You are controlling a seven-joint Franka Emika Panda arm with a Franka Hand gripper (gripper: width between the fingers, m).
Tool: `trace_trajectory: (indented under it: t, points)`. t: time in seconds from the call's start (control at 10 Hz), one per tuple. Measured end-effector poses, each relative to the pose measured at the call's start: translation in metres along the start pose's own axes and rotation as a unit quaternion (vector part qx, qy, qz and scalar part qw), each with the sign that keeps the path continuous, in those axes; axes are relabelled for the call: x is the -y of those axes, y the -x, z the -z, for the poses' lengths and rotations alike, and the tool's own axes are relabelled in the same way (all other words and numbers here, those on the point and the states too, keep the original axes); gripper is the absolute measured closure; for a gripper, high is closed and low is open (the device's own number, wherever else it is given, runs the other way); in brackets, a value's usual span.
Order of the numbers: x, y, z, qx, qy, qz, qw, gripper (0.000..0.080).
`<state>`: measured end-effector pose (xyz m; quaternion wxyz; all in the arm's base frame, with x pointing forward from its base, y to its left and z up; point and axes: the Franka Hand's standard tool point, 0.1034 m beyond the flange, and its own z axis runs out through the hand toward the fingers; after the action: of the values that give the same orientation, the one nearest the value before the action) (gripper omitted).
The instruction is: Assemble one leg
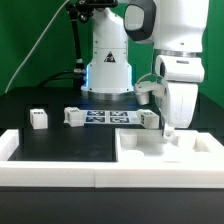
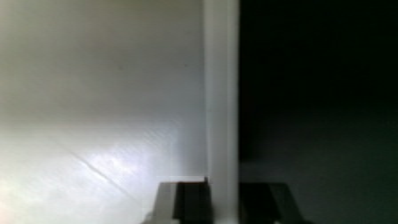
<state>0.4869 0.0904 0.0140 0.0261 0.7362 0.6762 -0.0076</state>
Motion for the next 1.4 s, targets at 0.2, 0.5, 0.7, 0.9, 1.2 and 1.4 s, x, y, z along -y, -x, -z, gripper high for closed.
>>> trace_trajectory:
  t: [0.2,0.5,0.7,0.9,1.2,1.4]
  points:
    - [0.001,0.000,0.000,0.000,0.000,-0.007,1.000,0.0739]
    - [0.001,0.001,0.000,0.000,0.000,-0.007,1.000,0.0456]
    - [0.001,0.001,-0.001,0.000,0.000,-0.007,1.000,0.0189]
    - [0.001,0.001,-0.001,0.000,0.000,-0.007,1.000,0.0157]
    - [0.001,0.001,0.000,0.000,0.000,-0.007,1.000,0.0151]
    - [0.009,0.001,0.020,0.004,0.006,-0.022,1.000,0.0151]
